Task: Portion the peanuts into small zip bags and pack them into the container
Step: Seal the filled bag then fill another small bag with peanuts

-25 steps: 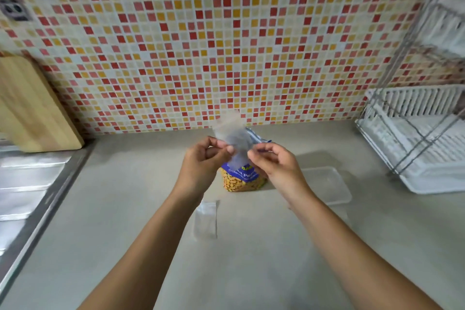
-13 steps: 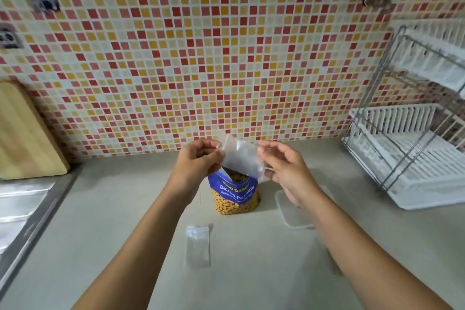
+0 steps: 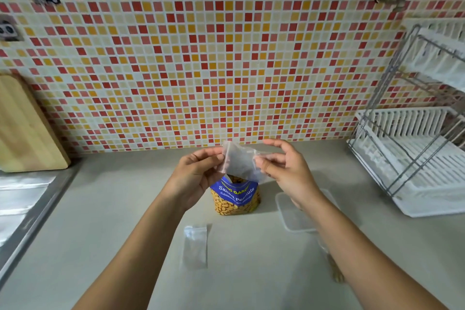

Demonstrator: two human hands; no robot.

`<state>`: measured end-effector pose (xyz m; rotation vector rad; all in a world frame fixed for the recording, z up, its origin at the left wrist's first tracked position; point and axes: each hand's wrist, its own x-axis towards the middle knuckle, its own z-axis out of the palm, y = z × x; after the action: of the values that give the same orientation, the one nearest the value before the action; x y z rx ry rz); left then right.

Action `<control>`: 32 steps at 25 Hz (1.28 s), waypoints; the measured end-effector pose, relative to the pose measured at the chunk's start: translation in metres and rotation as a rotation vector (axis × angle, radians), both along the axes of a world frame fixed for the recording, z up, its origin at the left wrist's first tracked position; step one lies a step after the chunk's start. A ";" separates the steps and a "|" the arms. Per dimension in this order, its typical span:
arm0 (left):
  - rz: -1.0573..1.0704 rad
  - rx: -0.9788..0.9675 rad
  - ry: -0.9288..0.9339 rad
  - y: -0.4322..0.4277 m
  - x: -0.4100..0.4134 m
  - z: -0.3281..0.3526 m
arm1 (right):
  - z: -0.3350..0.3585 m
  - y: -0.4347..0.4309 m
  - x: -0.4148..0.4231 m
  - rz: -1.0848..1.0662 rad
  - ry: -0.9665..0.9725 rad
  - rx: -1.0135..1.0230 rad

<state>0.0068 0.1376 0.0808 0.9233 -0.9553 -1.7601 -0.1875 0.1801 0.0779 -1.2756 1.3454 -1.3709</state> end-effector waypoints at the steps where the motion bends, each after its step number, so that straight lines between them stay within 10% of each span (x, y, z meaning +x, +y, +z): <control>1: -0.016 0.001 0.010 0.000 -0.001 -0.001 | -0.001 0.000 -0.002 -0.004 0.004 0.000; 16: -0.152 0.308 0.544 0.017 -0.038 -0.011 | -0.017 -0.005 -0.013 0.057 -0.059 0.069; 24: 0.024 -0.174 -0.394 0.007 -0.022 -0.001 | -0.016 -0.006 -0.026 -0.040 -0.058 0.047; 32: 0.022 -0.395 -0.859 -0.005 -0.014 0.004 | -0.012 -0.007 -0.025 -0.025 -0.009 -0.005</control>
<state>-0.0073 0.1325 0.0853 1.4332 -1.7406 -1.0548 -0.2120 0.1734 0.0657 -1.2584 1.3567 -1.3969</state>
